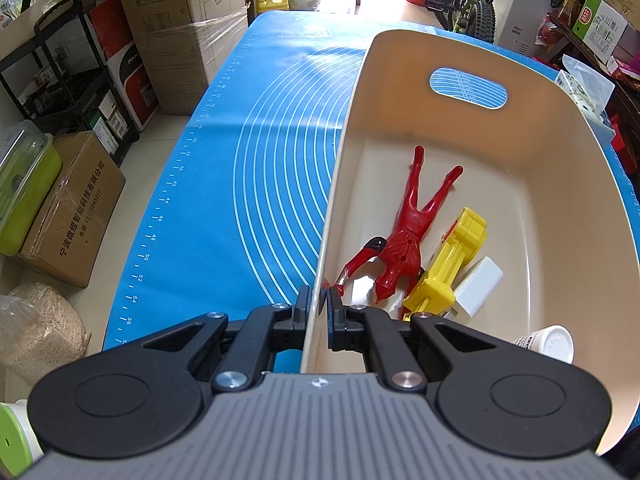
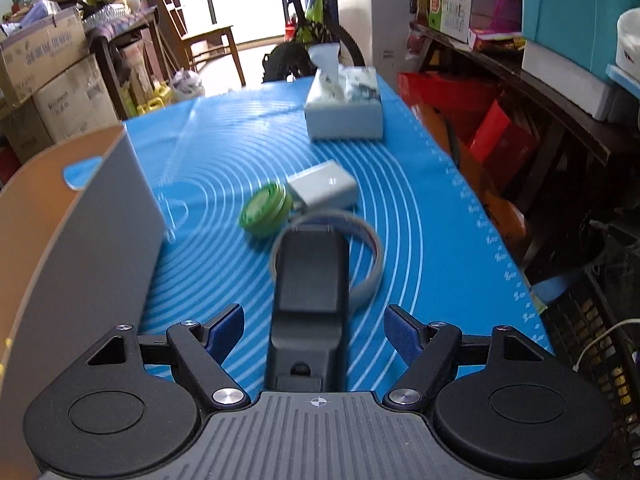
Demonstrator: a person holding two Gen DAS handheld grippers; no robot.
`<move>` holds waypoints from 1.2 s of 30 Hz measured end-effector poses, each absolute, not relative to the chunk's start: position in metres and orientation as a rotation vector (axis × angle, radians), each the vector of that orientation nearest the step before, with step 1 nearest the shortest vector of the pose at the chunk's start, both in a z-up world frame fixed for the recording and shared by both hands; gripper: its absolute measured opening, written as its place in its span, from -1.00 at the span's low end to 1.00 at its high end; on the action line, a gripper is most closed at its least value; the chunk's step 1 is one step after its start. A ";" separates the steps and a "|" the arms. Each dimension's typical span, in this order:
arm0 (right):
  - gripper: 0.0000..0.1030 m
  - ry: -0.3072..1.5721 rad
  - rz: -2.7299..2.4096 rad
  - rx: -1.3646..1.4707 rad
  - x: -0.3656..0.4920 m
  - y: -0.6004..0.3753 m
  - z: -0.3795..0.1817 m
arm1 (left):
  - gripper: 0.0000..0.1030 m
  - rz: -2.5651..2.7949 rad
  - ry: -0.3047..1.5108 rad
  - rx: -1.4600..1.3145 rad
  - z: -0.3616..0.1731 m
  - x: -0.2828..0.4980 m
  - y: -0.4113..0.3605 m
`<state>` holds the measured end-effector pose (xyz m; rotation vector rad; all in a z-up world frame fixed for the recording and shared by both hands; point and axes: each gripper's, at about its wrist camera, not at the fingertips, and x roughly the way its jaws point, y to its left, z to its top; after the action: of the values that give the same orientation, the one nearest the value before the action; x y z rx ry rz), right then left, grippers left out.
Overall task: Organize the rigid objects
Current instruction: 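Grasp the black handheld device with the right gripper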
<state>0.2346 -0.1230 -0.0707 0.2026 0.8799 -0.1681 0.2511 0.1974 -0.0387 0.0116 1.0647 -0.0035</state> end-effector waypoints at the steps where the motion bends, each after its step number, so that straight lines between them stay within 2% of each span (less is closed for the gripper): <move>1: 0.56 0.881 -0.178 0.196 0.233 -0.122 -0.073 | -0.83 -0.003 1.065 0.011 -0.039 0.251 0.198; 8: 0.53 0.904 -0.195 0.170 0.231 -0.115 -0.092 | -0.82 -0.003 1.065 0.012 -0.039 0.251 0.198; 11: 0.39 0.892 -0.195 0.143 0.227 -0.110 -0.096 | -0.82 -0.004 1.065 0.011 -0.039 0.251 0.198; 15: 0.06 0.876 -0.167 0.123 0.226 -0.105 -0.094 | -0.82 -0.003 1.065 0.013 -0.039 0.251 0.198; 22: 0.04 0.848 -0.168 0.135 0.221 -0.105 -0.088 | -0.82 -0.002 1.065 0.010 -0.039 0.251 0.198; 36: 0.03 0.712 -0.131 0.179 0.217 -0.103 -0.042 | -0.82 -0.002 1.065 0.010 -0.039 0.250 0.198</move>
<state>0.2172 -0.1027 -0.0418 0.1790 0.7124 -0.1310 0.2504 0.1978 -0.0393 0.0101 1.0648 -0.0017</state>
